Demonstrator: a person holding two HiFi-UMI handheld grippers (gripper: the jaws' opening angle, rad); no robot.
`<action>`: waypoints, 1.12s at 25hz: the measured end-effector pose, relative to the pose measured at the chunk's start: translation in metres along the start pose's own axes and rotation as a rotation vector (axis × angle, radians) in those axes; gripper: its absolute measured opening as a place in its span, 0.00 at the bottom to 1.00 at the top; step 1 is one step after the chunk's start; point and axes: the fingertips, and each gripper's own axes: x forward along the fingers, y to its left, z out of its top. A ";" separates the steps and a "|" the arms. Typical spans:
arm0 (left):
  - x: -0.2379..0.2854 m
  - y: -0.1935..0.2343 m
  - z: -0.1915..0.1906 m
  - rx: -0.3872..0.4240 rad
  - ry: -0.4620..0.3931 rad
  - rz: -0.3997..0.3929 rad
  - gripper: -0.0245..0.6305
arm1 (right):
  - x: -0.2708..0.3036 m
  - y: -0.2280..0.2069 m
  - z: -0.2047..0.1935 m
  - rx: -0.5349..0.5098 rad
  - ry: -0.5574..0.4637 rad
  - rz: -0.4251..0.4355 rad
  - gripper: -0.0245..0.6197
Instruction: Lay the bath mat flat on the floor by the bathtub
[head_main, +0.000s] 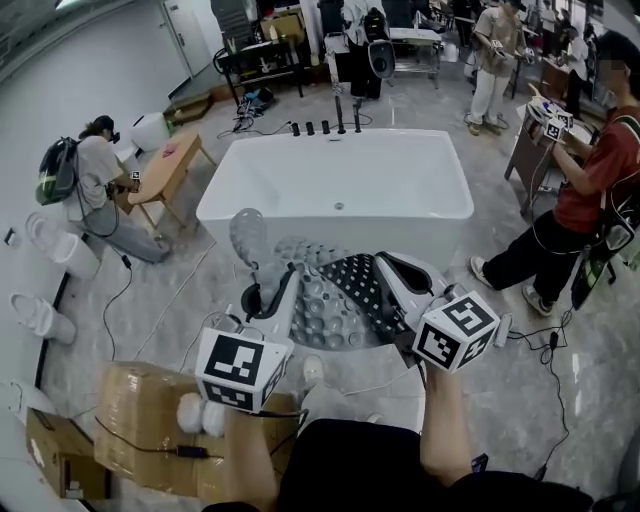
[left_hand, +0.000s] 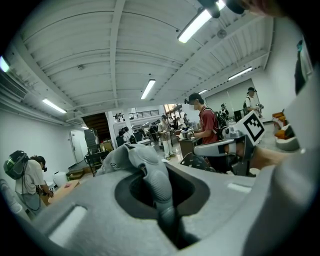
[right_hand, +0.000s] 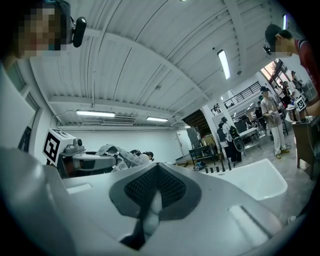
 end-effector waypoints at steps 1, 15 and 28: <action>0.003 0.003 -0.004 0.000 -0.002 -0.007 0.07 | 0.004 -0.001 -0.002 -0.003 -0.002 -0.005 0.05; 0.090 0.096 -0.039 -0.050 0.003 -0.130 0.07 | 0.114 -0.053 -0.023 0.021 0.037 -0.114 0.05; 0.170 0.211 -0.084 -0.127 0.039 -0.272 0.07 | 0.242 -0.096 -0.054 0.101 0.084 -0.246 0.05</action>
